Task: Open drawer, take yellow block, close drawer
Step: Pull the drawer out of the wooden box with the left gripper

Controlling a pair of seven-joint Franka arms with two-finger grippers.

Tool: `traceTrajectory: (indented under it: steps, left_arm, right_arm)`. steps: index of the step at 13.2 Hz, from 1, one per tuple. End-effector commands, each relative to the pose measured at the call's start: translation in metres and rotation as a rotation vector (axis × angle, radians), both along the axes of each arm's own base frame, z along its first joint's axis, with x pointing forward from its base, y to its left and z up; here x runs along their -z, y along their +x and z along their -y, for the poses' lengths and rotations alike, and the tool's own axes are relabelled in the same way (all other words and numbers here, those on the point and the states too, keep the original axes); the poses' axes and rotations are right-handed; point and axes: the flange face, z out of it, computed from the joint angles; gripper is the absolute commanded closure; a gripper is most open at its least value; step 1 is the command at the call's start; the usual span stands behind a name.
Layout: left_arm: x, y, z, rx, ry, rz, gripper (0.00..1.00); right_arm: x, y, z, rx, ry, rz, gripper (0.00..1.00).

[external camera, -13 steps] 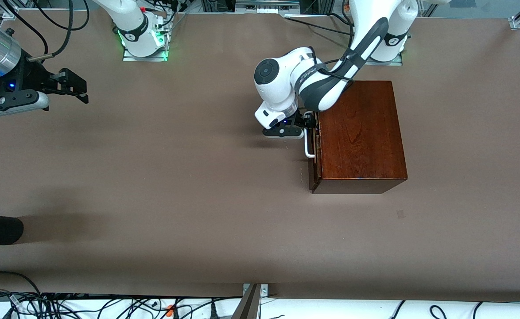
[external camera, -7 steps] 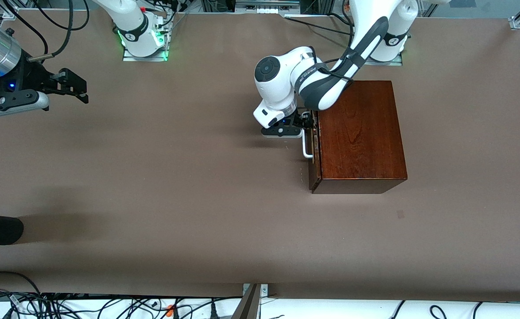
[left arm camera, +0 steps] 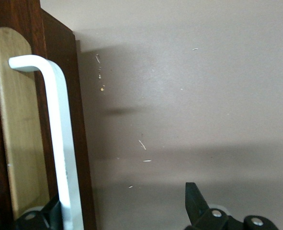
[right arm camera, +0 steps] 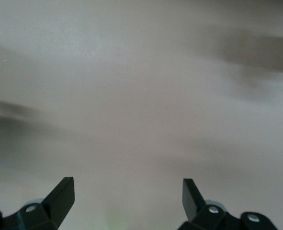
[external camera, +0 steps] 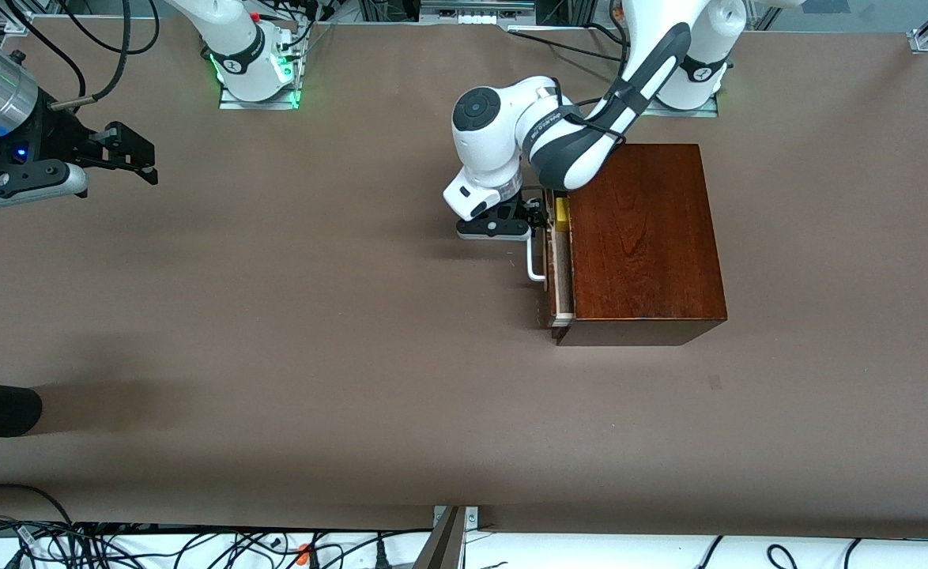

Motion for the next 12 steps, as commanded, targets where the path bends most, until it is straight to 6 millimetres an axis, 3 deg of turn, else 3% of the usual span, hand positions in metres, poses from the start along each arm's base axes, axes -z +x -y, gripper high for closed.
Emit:
traceTrajectory:
  steps: [1, 5, 12]
  left_arm:
    - [0.008, 0.002, 0.037, 0.024, -0.166, 0.005, 0.0]
    - [-0.005, 0.005, 0.051, -0.011, -0.277, 0.014, 0.0]
    - [-0.01, 0.006, 0.054, -0.025, -0.303, 0.009, 0.0]
  right_arm:
    - [-0.005, 0.0, 0.001, 0.005, -0.008, 0.0, 0.0]
    - [-0.005, 0.001, 0.002, 0.005, -0.014, 0.002, 0.0]
    - [-0.005, 0.0, 0.002, 0.01, -0.015, -0.003, 0.0]
